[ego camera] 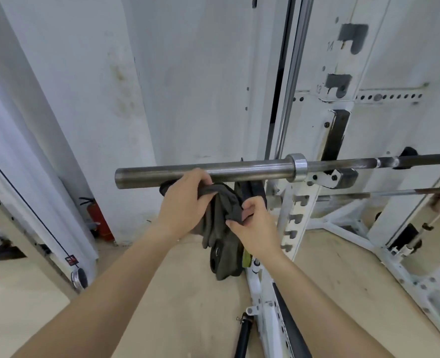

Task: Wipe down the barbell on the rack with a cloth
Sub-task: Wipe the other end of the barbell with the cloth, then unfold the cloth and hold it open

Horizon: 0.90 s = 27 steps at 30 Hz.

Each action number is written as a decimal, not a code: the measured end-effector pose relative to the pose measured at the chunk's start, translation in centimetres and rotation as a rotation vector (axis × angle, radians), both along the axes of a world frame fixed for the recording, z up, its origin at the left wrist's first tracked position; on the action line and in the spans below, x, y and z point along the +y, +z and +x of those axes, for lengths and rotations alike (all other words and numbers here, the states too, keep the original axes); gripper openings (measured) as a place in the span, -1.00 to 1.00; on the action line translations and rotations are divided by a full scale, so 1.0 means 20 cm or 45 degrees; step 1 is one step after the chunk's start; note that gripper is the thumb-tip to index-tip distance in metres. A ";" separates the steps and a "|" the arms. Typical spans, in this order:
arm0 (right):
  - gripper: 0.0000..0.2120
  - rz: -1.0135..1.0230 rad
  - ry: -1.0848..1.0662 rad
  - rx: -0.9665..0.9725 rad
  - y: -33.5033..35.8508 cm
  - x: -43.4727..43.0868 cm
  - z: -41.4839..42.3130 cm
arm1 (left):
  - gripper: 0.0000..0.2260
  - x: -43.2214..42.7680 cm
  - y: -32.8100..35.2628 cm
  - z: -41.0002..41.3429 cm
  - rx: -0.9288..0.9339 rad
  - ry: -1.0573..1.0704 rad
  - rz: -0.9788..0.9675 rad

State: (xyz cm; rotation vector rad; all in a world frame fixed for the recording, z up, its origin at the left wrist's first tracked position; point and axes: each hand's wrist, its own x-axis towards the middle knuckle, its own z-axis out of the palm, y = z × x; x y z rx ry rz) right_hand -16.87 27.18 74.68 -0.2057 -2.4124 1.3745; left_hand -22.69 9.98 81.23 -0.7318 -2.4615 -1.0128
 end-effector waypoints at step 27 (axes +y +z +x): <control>-0.80 0.546 0.240 -0.770 -0.41 -0.42 0.73 | -0.88 -1.00 -0.03 0.52 -1.313 -0.220 0.898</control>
